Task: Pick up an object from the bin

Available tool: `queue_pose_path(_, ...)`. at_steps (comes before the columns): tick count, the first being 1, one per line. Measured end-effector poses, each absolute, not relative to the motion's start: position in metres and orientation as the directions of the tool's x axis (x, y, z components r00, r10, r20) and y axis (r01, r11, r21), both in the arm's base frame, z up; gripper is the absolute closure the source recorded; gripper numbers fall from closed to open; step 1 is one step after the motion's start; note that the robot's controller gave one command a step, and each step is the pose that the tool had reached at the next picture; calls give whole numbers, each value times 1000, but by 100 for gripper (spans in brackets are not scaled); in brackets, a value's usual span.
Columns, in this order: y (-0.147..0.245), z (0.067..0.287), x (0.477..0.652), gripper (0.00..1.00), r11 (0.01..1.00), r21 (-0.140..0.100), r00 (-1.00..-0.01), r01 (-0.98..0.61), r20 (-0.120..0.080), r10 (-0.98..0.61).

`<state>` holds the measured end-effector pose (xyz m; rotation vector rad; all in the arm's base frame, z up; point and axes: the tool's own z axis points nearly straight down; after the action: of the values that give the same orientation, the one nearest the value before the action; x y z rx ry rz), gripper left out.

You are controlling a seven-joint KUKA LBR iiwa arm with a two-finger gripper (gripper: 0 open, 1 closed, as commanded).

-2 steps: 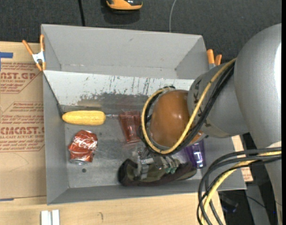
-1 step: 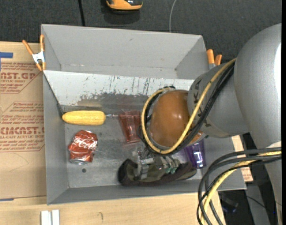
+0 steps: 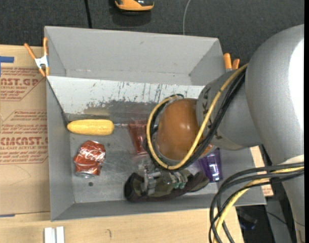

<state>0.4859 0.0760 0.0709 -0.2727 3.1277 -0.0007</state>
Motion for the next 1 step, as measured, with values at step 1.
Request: queue_pose_path(1,81,79,491,100,984,0,-984,-180,1,-180)
